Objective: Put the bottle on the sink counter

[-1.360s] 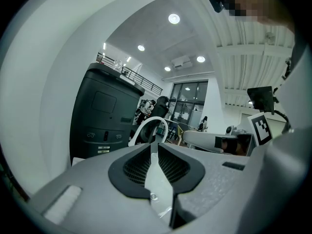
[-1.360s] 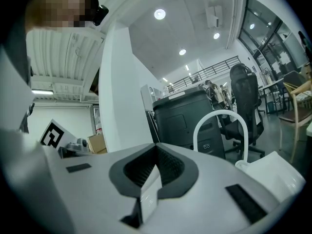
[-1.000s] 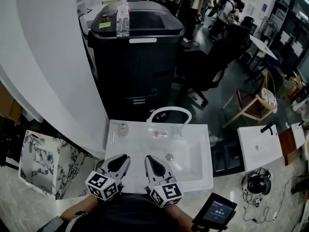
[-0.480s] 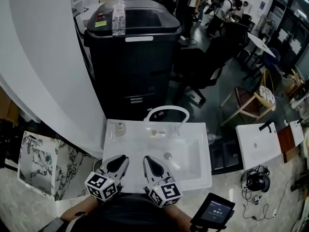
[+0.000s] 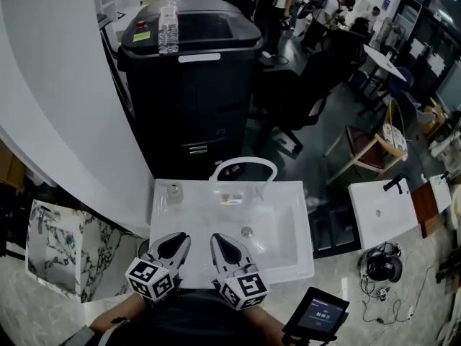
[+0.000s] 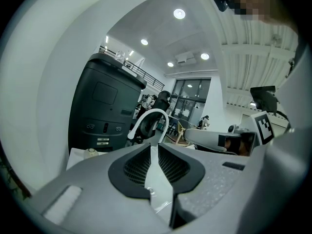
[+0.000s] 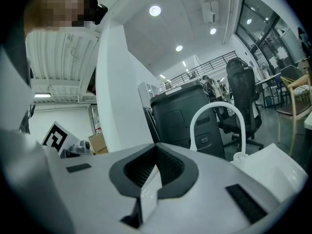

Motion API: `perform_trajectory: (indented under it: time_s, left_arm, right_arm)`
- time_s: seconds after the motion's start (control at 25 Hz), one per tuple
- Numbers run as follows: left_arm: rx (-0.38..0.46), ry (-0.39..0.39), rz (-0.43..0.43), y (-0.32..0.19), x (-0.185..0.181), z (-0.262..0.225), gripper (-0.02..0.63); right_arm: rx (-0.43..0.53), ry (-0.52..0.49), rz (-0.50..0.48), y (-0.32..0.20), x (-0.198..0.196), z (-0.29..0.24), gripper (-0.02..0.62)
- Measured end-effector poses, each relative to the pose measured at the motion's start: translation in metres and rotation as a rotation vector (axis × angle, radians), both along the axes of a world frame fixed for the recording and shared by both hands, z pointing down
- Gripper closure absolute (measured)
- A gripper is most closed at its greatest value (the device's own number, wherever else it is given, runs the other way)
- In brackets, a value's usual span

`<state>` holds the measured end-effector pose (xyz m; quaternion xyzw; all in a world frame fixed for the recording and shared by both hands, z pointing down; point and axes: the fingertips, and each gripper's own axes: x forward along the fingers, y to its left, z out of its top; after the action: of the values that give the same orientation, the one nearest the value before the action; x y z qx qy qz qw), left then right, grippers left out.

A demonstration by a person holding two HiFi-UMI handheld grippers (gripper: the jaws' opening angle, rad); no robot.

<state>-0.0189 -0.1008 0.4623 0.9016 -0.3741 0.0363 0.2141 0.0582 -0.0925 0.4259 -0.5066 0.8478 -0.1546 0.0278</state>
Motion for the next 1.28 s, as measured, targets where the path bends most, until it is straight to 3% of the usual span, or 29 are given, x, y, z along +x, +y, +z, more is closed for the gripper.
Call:
perform_trajectory:
  time_s: [1.28]
  left_arm:
    - [-0.024, -0.002, -0.004, 0.0027, -0.0025, 0.0055, 0.557]
  right_arm:
    - [-0.009, -0.020, -0.005, 0.0038, -0.0017, 0.0024, 0.600]
